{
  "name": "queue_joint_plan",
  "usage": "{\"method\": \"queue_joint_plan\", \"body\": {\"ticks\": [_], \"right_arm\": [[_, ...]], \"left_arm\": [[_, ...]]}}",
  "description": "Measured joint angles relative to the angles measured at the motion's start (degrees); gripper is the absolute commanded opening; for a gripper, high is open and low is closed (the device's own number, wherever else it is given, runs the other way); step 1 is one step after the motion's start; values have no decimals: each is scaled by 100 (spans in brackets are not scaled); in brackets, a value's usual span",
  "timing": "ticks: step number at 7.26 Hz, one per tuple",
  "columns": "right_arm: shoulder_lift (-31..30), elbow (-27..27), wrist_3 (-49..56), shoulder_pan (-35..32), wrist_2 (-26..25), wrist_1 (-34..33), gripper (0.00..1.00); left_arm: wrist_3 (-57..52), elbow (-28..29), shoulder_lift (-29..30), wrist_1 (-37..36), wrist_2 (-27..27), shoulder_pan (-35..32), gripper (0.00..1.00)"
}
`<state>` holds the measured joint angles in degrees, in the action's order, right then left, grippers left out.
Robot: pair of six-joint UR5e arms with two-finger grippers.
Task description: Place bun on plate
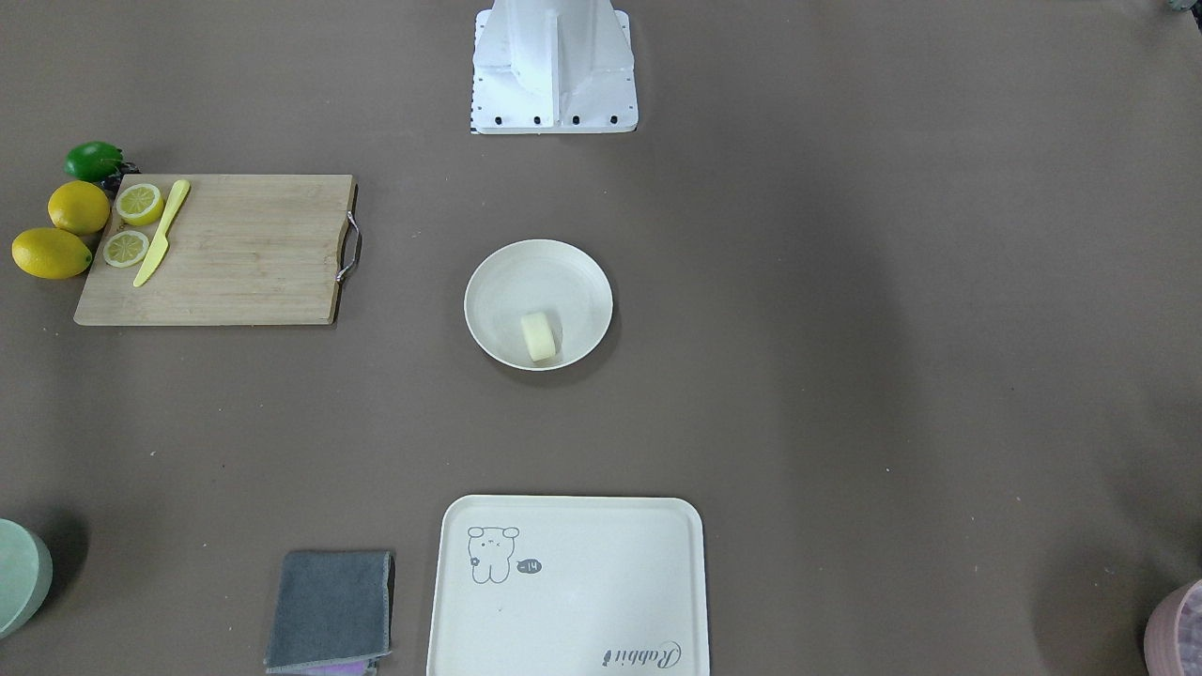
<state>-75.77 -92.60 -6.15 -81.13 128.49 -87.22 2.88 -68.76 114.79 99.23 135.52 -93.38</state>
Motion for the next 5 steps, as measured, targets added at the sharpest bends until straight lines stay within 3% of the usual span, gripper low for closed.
{"method": "queue_joint_plan", "body": {"ticks": [5], "right_arm": [[-242, 36, -13, -239, 45, -38, 100]], "left_arm": [[217, 2, -237, -10, 11, -66, 98]]}}
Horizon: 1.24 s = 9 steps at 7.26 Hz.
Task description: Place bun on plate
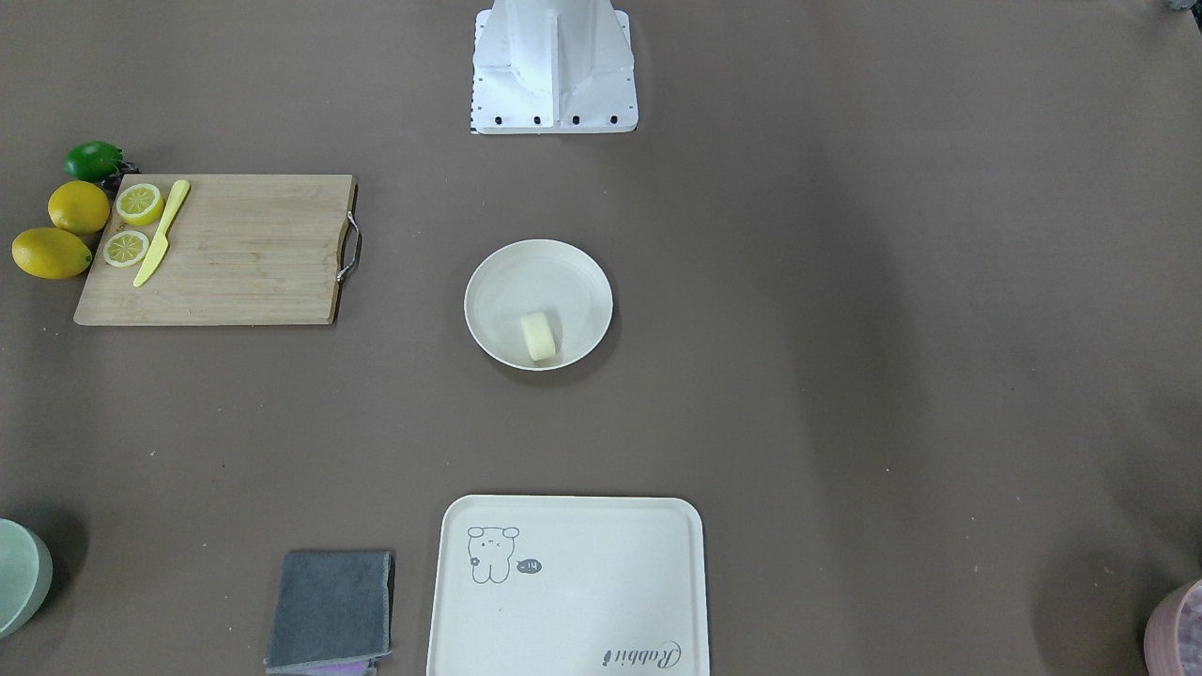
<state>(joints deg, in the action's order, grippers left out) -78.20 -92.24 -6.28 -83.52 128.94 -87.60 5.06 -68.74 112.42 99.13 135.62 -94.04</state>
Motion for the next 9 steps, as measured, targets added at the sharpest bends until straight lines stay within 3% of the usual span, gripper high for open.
{"method": "queue_joint_plan", "body": {"ticks": [4, 9], "right_arm": [[339, 305, -210, 30, -46, -74, 100], [349, 313, -335, 24, 44, -71, 100]], "left_arm": [[401, -108, -20, -20, -3, 2, 98], [408, -142, -34, -25, -1, 0, 98]]}}
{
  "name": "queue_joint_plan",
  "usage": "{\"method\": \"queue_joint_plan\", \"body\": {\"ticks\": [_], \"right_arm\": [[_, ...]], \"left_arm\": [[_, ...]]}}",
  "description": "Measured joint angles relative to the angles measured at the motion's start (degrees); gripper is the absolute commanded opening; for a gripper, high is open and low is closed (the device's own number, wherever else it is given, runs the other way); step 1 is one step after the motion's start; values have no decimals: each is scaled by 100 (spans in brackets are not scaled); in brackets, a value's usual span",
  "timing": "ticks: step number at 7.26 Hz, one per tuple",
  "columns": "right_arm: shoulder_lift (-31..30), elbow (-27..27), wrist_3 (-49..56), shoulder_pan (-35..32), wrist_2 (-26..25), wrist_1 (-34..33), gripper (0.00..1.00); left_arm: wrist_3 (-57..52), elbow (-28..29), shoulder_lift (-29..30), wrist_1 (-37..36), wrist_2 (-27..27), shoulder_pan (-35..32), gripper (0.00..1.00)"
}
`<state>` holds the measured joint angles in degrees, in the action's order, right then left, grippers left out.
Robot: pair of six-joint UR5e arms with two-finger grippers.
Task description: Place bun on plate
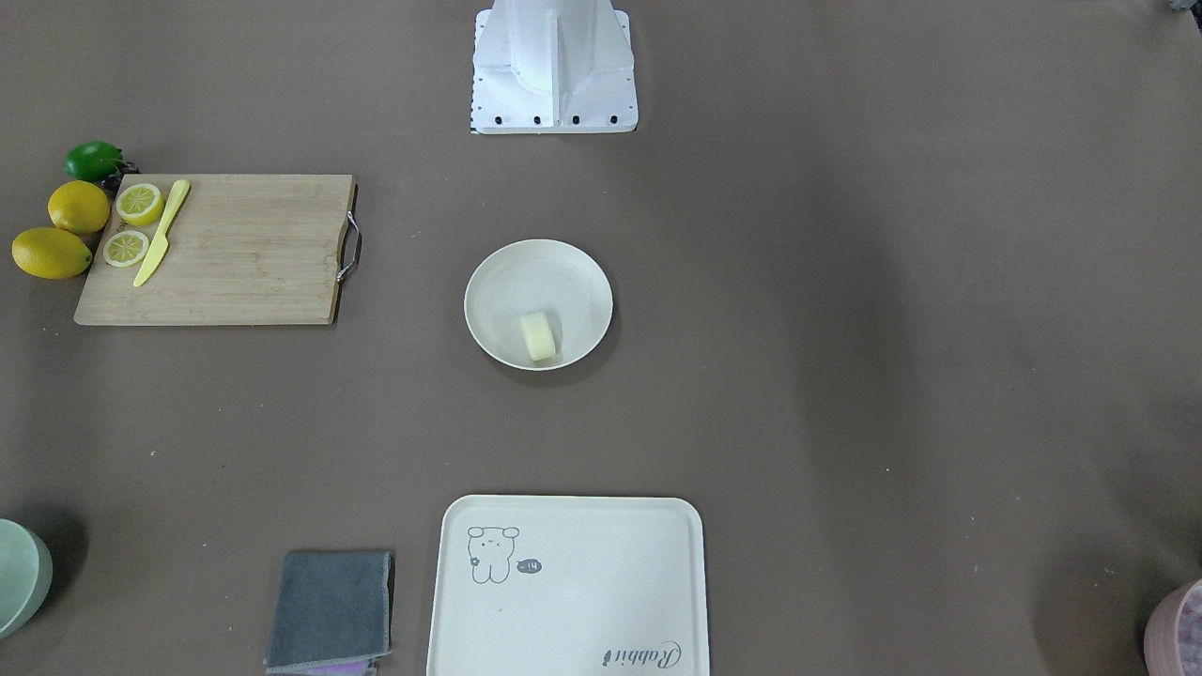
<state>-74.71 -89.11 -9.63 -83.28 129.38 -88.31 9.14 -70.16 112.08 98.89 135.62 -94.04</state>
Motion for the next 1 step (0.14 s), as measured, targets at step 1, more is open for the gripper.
{"method": "queue_joint_plan", "body": {"ticks": [1], "right_arm": [[-7, -14, -49, -2, 3, 13, 100]], "left_arm": [[0, -3, -4, -3, 0, -7, 98]]}}
